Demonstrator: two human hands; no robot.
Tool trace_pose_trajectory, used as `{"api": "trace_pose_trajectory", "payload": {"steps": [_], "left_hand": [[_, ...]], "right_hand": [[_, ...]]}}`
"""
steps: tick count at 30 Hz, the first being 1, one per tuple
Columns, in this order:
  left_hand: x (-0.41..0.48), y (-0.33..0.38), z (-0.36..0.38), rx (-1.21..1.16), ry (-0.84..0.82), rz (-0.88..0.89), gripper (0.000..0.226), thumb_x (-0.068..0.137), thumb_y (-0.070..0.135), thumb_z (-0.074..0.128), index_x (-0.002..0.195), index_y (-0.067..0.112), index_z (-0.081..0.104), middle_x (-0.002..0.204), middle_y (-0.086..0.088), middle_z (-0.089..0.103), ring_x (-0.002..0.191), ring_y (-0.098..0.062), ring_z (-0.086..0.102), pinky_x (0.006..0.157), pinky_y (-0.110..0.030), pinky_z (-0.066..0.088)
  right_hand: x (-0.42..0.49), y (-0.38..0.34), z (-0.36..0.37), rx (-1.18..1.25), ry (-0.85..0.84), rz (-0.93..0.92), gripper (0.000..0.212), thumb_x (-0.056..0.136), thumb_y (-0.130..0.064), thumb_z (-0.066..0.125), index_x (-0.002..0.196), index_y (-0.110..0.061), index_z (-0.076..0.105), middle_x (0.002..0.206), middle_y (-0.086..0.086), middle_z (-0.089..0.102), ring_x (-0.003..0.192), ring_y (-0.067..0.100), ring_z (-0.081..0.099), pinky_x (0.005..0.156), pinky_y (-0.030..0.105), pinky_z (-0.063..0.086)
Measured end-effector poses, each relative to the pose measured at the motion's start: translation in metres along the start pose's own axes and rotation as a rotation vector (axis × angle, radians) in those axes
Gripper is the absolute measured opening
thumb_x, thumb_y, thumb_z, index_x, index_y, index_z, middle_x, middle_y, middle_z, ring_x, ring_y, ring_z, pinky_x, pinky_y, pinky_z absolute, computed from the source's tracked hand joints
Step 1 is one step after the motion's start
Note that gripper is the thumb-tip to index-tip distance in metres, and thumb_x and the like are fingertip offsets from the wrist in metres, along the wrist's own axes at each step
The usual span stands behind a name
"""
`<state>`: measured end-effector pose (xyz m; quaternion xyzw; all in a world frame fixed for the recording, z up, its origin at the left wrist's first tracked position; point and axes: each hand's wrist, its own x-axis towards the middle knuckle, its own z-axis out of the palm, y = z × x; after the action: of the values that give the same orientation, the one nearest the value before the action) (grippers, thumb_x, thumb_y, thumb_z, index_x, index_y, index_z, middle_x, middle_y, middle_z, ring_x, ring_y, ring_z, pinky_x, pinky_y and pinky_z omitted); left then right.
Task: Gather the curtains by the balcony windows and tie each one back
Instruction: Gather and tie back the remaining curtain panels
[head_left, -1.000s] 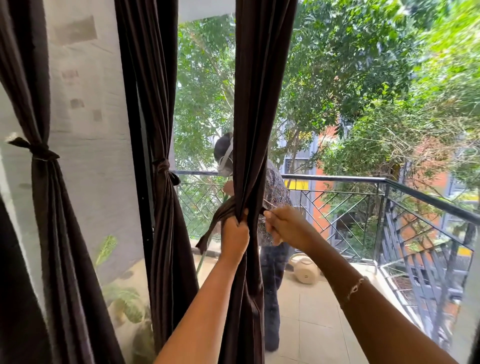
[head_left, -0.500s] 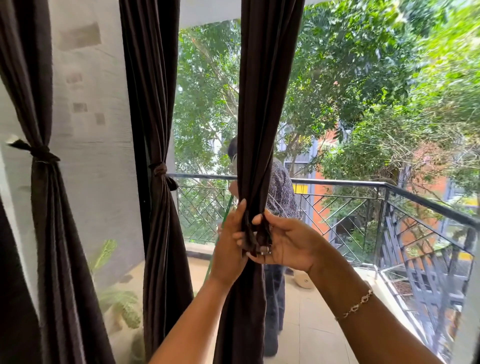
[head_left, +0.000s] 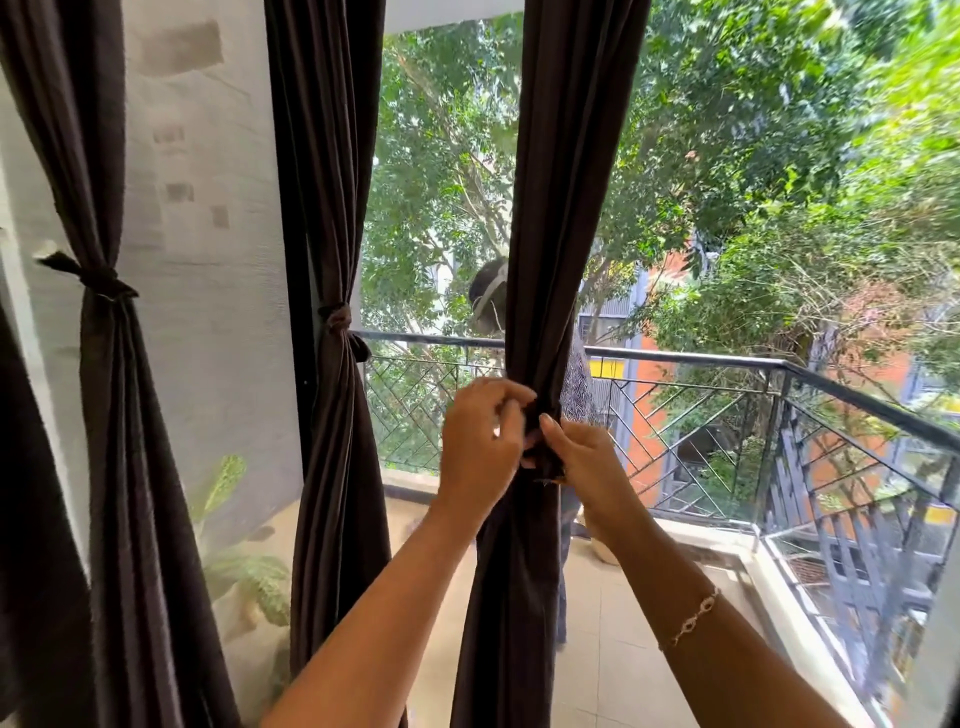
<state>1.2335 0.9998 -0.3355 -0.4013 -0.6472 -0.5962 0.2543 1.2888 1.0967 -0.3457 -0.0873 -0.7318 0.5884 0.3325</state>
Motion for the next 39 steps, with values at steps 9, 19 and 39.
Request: {"api": "trace_pose_trajectory", "payload": {"steps": [9, 19, 39], "left_hand": [[0.018, 0.028, 0.025, 0.622, -0.357, -0.093, 0.029, 0.09, 0.034, 0.056, 0.08, 0.007, 0.055, 0.09, -0.013, 0.064, 0.089, -0.032, 0.06, 0.07, -0.037, 0.042], [0.024, 0.018, 0.019, 0.27, -0.479, -0.366, 0.022, 0.095, 0.017, 0.044, 0.088, 0.0, 0.055, 0.098, -0.024, 0.062, 0.09, -0.037, 0.061, 0.069, -0.035, 0.049], [-0.019, -0.002, 0.018, 0.396, -0.218, 0.124, 0.027, 0.082, 0.027, 0.049, 0.096, 0.004, 0.053, 0.062, -0.013, 0.061, 0.058, -0.035, 0.058, 0.055, -0.039, 0.044]], "right_hand": [[-0.02, 0.013, 0.002, -0.66, 0.213, -0.313, 0.015, 0.085, -0.002, 0.051, 0.078, 0.005, 0.063, 0.079, 0.024, 0.068, 0.074, 0.039, 0.062, 0.059, 0.031, 0.032], [-0.048, 0.022, -0.009, -0.429, 0.184, -0.501, 0.023, 0.091, 0.001, 0.049, 0.106, -0.012, 0.062, 0.081, -0.01, 0.064, 0.068, 0.008, 0.063, 0.064, 0.021, 0.049], [0.019, -0.032, -0.037, -0.699, 0.128, -0.851, 0.022, 0.086, -0.016, 0.054, 0.082, 0.0, 0.066, 0.065, 0.015, 0.063, 0.07, 0.03, 0.056, 0.065, 0.031, 0.037]]}}
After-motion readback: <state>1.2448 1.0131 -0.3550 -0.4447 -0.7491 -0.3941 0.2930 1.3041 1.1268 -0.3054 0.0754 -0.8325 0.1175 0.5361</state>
